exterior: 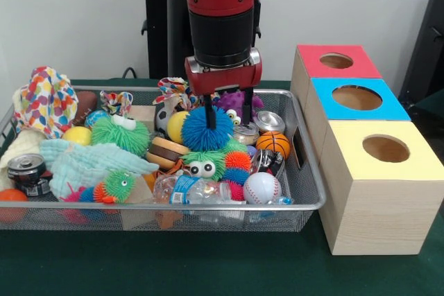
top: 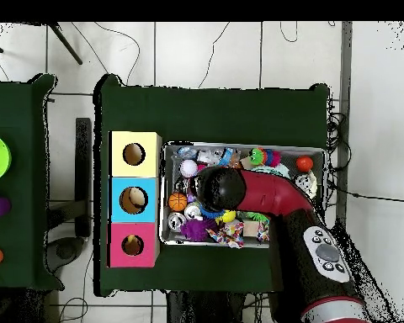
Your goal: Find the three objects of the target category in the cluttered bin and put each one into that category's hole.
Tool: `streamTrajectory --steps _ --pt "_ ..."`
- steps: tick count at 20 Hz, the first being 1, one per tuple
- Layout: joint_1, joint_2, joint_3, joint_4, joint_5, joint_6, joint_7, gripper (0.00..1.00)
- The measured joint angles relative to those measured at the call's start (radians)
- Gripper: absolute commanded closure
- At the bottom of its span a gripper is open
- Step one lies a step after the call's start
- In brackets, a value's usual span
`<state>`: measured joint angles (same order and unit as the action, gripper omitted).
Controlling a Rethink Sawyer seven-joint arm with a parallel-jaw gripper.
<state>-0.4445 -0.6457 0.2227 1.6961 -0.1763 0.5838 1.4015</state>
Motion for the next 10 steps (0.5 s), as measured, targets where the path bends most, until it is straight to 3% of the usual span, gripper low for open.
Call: streamTrajectory --steps 10 --pt "-0.016 0.003 0.034 -0.013 -0.029 0.029 0.0 0.0"
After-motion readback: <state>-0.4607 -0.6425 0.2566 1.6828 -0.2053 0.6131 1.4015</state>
